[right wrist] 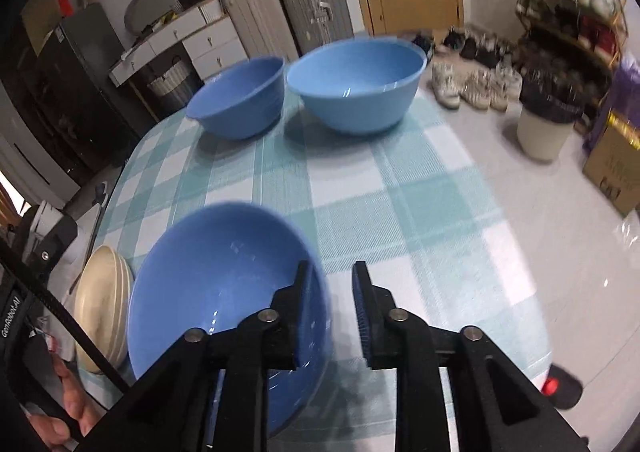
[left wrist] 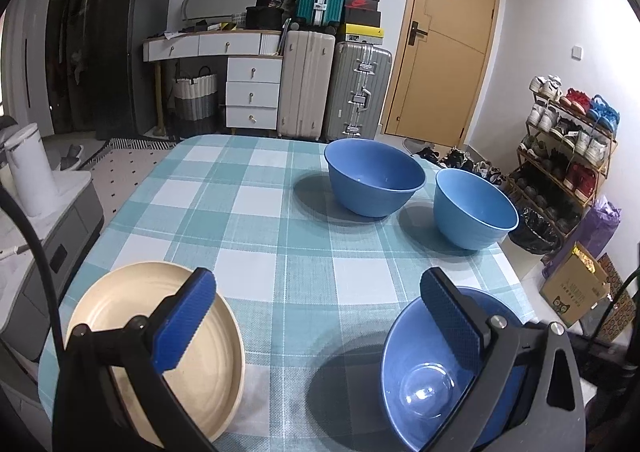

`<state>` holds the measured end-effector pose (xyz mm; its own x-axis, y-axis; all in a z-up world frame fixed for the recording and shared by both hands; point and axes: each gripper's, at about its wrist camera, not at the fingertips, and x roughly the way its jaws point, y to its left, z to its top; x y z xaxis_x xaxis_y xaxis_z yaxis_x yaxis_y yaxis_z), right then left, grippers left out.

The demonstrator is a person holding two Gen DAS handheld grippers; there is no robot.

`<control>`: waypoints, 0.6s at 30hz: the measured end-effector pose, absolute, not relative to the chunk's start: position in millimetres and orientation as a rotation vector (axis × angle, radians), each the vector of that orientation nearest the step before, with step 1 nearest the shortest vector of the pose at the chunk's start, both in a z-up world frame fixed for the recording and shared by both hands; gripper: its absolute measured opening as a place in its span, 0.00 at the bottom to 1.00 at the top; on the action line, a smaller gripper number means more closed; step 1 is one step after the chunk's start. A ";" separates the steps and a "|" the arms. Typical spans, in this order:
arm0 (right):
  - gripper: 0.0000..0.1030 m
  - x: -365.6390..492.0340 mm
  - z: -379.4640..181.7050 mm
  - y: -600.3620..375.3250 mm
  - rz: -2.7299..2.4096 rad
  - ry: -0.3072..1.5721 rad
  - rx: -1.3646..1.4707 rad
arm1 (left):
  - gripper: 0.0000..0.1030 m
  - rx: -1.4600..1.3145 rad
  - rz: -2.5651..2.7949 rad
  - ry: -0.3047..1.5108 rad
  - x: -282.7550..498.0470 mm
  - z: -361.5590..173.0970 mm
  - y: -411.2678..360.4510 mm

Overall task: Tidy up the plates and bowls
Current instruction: 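Lift the blue bowl with the right gripper toward the other bowls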

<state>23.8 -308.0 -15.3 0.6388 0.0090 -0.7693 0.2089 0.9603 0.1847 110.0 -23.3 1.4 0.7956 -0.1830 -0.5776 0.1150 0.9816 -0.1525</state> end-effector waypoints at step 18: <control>0.93 -9.4 36.6 -277.5 -0.027 0.431 0.108 | 1.00 0.016 -0.193 0.566 101.5 14.0 -67.9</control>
